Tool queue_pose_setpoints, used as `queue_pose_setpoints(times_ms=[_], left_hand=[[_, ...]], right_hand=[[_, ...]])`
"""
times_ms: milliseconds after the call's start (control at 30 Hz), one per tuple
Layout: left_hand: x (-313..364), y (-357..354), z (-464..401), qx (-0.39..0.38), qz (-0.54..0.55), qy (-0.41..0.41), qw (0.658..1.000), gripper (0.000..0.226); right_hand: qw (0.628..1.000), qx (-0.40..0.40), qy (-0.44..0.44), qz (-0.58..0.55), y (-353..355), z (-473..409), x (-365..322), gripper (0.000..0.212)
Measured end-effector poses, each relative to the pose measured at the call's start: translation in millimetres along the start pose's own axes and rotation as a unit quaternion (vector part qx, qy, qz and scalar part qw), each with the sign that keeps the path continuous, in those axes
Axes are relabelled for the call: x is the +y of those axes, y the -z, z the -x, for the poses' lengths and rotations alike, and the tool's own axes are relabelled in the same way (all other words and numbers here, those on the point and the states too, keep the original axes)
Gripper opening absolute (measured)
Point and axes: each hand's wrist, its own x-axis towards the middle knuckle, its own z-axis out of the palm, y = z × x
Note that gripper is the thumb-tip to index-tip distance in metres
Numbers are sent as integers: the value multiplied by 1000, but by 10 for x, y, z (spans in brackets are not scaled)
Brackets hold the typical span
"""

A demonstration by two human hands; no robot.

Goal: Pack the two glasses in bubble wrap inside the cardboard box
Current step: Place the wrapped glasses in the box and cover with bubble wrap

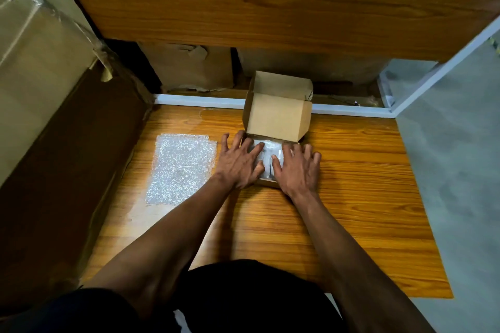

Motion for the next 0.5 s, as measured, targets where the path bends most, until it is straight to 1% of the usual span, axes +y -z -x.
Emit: queue_pose_setpoints(times_ms=[67, 233, 367, 433, 500], left_hand=[[-21, -2, 10, -1, 6, 5, 1000, 74], [4, 8, -33, -41, 2, 7, 999, 77], [35, 40, -5, -29, -8, 7, 1000, 76], [12, 31, 21, -21, -1, 8, 1000, 75], [-12, 12, 24, -34, 9, 13, 999, 75]], right_hand=[[1000, 1, 12, -11, -34, 12, 27, 49], [999, -20, 25, 2, 30, -62, 4, 46], [999, -25, 33, 30, 69, -53, 3, 48], [999, -13, 22, 20, 43, 14, 25, 51], [1000, -21, 9, 1, 22, 43, 36, 55]])
